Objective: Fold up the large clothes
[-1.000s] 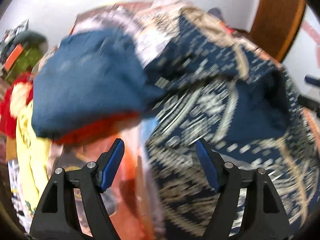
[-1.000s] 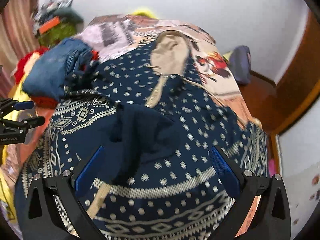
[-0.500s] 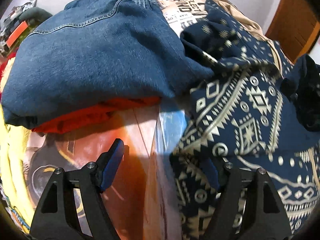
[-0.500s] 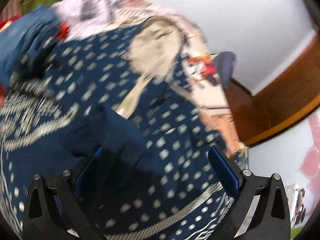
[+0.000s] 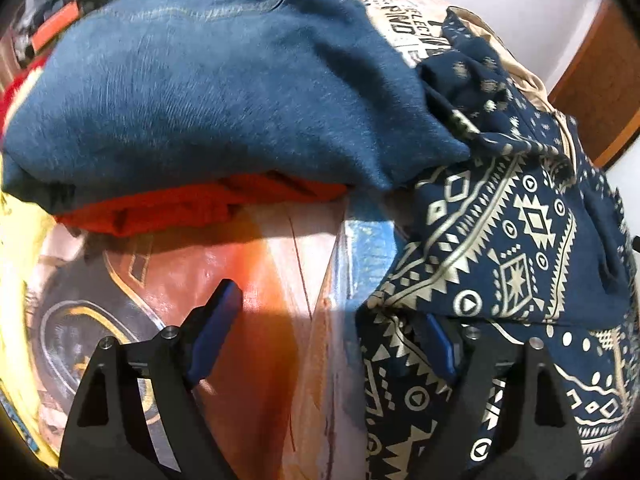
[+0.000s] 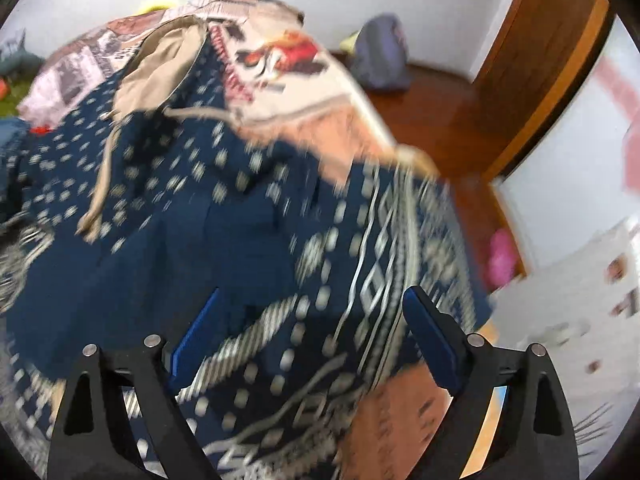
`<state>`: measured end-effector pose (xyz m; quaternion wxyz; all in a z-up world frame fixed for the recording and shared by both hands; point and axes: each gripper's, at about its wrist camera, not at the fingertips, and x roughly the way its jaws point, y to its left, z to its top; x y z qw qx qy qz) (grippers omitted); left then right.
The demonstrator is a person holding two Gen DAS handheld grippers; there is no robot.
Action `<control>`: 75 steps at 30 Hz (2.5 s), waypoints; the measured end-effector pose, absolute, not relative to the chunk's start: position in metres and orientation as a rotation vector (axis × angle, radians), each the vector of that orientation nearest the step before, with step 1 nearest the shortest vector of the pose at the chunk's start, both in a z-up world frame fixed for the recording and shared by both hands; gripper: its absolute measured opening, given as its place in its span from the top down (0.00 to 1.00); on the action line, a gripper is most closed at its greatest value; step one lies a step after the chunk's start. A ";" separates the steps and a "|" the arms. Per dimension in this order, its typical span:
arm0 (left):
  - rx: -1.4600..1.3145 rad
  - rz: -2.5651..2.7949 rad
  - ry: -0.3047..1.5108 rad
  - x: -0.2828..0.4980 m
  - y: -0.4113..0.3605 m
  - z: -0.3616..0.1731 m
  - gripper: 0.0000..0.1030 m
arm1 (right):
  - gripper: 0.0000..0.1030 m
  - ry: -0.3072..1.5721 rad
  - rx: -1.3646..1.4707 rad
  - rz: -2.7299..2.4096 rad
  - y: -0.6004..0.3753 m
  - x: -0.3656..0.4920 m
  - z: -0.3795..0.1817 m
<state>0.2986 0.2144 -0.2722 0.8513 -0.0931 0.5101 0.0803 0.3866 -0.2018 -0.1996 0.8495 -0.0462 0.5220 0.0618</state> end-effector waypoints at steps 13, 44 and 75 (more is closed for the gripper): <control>-0.052 0.062 1.043 0.323 0.163 -0.260 0.92 | 0.53 1.212 0.224 0.258 -0.177 0.407 -0.246; -0.034 0.157 1.089 0.262 0.169 -0.239 0.51 | 0.69 1.179 0.185 0.231 -0.244 0.354 -0.225; -0.061 -0.082 1.014 0.367 0.035 -0.208 0.31 | 0.35 1.179 0.699 0.043 -0.379 0.384 -0.258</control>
